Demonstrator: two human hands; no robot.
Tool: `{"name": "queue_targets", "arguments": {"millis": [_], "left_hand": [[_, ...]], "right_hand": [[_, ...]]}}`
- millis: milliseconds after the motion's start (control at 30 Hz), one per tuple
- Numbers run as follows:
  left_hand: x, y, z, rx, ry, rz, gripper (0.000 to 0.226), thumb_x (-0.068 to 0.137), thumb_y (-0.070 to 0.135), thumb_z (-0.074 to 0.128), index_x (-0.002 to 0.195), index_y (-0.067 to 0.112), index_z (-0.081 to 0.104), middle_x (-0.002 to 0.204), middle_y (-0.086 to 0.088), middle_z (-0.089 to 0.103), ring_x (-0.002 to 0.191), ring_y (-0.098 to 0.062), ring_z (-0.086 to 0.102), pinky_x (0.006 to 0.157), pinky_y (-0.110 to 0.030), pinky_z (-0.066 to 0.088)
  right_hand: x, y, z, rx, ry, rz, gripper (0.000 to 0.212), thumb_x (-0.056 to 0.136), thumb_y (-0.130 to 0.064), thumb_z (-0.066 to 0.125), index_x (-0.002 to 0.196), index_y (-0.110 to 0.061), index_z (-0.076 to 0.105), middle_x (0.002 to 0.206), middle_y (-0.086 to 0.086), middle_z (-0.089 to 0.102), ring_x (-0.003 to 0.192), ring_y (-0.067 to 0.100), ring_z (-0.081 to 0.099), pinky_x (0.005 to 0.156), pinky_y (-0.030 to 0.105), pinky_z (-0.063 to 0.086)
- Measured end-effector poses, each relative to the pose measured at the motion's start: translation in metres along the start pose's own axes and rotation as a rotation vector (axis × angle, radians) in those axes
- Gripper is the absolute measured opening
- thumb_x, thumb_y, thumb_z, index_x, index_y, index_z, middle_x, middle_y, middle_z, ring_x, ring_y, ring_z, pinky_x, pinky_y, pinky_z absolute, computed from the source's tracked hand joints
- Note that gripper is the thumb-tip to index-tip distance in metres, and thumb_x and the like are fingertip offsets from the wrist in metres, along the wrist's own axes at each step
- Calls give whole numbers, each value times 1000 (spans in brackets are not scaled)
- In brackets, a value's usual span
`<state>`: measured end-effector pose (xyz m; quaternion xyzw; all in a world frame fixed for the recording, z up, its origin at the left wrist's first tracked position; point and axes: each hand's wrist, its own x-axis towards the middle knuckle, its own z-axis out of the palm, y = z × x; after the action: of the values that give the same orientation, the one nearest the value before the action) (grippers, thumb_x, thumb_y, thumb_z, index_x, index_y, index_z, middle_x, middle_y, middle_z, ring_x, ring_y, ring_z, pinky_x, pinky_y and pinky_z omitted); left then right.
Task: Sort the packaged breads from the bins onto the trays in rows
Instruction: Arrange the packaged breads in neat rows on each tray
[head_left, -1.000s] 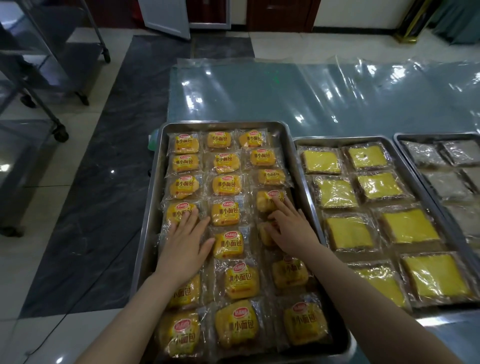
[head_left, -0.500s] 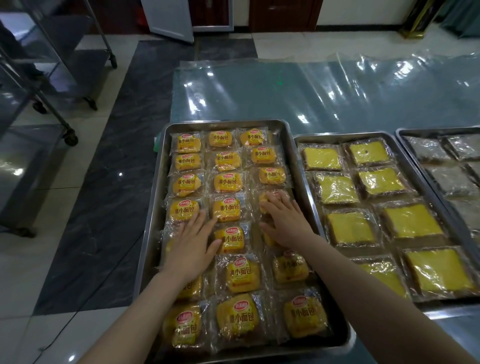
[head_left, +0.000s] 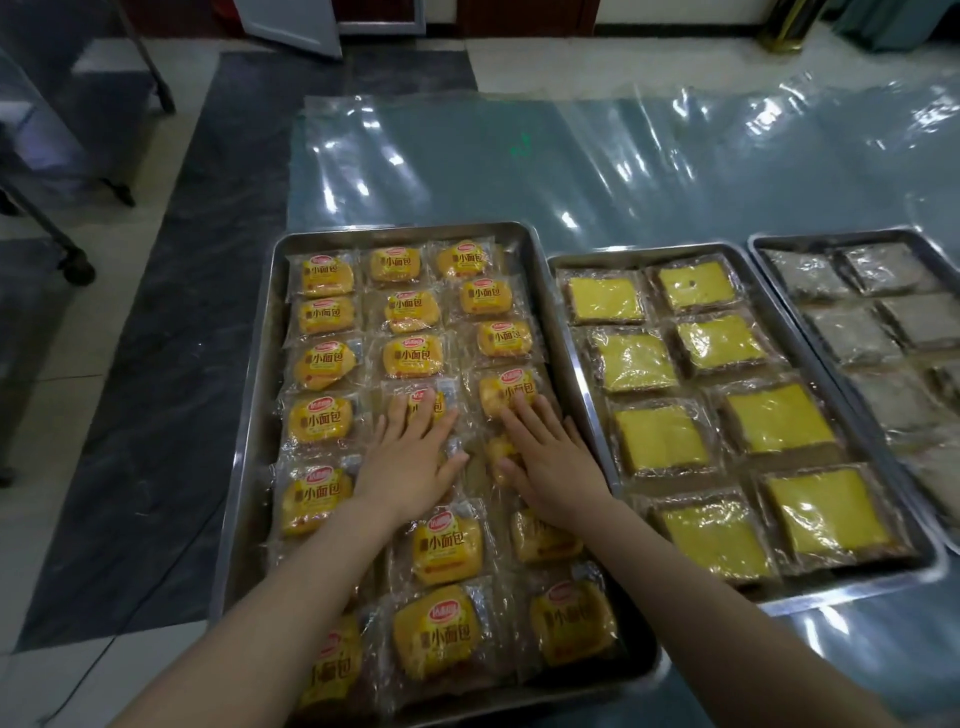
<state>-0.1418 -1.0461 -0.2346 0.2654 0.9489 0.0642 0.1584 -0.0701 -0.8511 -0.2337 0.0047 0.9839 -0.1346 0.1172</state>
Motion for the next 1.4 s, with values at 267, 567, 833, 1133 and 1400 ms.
{"name": "queue_targets", "arguments": {"millis": [267,567,833,1133,1400], "left_hand": [[-15,10,5,1,83,44,69,93,59,20,147,28,-8,152,0,-22,138,-16,-24,112,-35,-11],[-35,36,12,2,50,247,66,97,49,27,147,27,-10,151,8,-20,138,-10,-23,112,-30,-14],[-34,22,7,-18,82,236,65,96,51,24,144,28,-13,151,10,-18,138,-6,-22,111,-26,-14],[-13,-17,-11,1,139,83,65,91,56,12,144,31,-15,152,10,-20,135,-5,-26,105,-24,-21],[21,-69,-30,15,276,-134,57,98,37,24,147,26,-4,156,-1,-6,141,-16,-13,113,-34,-6]], "right_hand": [[-42,-3,16,-19,-52,13,84,91,-64,24,140,-27,-33,146,-5,-42,135,15,-37,113,38,-12],[-44,-15,18,-74,-89,-3,85,91,-69,19,137,-23,-35,146,5,-42,132,24,-41,109,45,-22],[-35,-16,11,-41,-43,13,82,89,-68,9,141,-18,-29,148,3,-38,135,19,-38,109,41,-23],[44,-10,-21,7,75,13,73,91,-56,6,149,-17,-14,155,-1,-23,140,16,-27,113,38,-13],[112,-2,-36,-1,61,6,66,98,-51,24,151,-22,-2,157,4,-20,142,23,-22,115,44,-8]]}}
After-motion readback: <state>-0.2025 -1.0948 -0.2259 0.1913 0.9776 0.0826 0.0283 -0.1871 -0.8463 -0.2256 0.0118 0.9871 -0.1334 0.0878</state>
